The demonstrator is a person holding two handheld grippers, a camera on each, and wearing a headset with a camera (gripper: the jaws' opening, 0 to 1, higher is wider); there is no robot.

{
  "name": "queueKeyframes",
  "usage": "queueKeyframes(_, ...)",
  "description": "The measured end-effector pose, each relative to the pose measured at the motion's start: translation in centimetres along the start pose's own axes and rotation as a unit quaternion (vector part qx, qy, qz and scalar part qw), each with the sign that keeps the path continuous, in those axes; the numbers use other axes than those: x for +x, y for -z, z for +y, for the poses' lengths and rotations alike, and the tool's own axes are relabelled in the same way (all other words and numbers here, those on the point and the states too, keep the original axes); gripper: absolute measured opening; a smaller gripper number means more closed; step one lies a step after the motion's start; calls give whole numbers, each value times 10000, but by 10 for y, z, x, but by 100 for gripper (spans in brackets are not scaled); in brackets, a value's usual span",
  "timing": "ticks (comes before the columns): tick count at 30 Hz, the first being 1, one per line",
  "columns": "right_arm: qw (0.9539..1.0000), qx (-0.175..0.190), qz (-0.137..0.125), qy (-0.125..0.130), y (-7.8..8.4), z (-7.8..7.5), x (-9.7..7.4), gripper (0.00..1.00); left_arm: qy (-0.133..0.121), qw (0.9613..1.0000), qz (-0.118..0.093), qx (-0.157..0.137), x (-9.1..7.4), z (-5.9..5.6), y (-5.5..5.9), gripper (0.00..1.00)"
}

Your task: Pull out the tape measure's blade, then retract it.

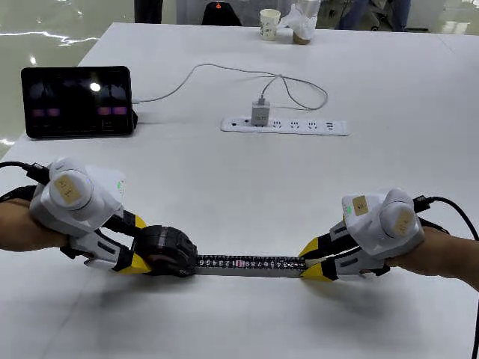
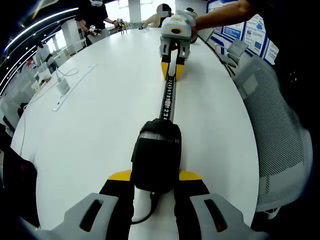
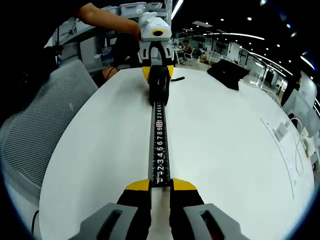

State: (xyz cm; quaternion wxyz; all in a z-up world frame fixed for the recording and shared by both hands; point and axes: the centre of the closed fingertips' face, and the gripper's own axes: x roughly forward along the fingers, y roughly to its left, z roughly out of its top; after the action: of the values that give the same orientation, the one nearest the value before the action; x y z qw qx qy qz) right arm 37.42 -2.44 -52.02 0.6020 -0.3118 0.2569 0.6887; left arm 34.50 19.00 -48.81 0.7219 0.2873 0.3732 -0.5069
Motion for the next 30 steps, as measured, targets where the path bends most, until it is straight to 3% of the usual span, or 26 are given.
queueKeyframes(30,9997,140,193,98,32,2,-29,10,19,10000,44,1,0,0,-1,24)
